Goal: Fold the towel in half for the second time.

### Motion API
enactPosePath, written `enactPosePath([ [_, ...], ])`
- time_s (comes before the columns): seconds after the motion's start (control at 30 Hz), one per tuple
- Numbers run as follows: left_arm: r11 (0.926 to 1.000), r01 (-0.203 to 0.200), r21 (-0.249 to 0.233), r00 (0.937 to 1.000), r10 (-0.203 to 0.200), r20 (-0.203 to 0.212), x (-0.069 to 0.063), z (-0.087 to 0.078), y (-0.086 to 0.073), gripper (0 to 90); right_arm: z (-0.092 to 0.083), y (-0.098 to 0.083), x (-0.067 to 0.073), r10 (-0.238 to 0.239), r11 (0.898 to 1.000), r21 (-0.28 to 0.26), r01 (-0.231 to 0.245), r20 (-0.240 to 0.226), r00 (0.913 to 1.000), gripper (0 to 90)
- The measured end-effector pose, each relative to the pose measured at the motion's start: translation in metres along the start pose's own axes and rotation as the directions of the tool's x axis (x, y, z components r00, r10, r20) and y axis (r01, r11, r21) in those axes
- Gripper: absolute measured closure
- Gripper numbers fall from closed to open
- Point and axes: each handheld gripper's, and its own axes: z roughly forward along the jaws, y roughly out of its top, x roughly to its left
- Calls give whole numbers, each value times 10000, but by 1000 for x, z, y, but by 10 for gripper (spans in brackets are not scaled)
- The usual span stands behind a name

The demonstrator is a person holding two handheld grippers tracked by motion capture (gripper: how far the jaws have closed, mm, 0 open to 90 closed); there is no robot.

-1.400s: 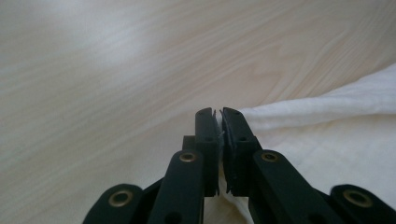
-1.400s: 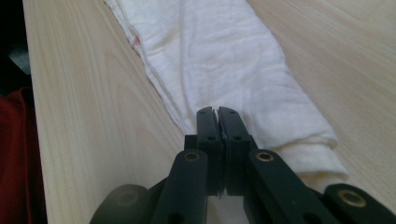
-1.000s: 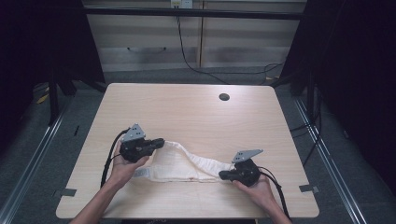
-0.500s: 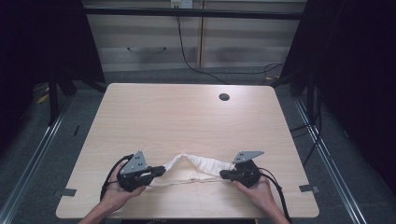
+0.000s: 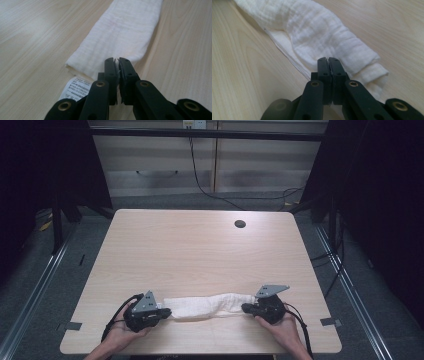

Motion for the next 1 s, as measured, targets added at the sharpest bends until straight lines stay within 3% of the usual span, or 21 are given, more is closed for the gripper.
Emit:
enactPosePath([
  [0.1, 10000, 45, 29, 10000, -45, -12, 0, 1, 1, 857, -7, -3, 3, -226, 9997, 20, 226, 373, 9990, 889],
  [0.2, 10000, 63, 64, 10000, -62, -55, 2, 1, 1, 857, -15, -9, 3, -117, 9999, -84, 122, 531, 9985, 890],
  [0.3, 9998, 166, 48, 9999, -166, -29, 3, 2, 1, 858, -23, -17, 1, 106, 9999, -132, -99, 518, 9986, 889],
  [0.43, 9997, 226, 68, 9997, -226, -54, 3, 3, 2, 858, -28, -24, 2, 47, 10000, -58, -44, 566, 9984, 890],
  [0.63, 9994, 340, -18, 9991, -340, -260, 10, 6, 3, 858, -22, -21, -2, 46, 9999, -110, -39, 571, 9984, 891],
  [0.73, 9978, 640, -182, 9974, -646, -331, 14, 7, 2, 858, -17, -16, -8, 86, 9998, -197, -75, 575, 9983, 891],
  [0.87, 9983, 553, -198, 9966, -564, -593, 18, 8, 2, 858, -11, -10, -14, 212, 9995, -227, -198, 622, 9978, 890],
  [1.0, 9952, 855, -487, 9941, -885, -635, 23, 10, 0, 857, -6, -5, -18, 199, 9994, -286, -178, 746, 9970, 890],
])
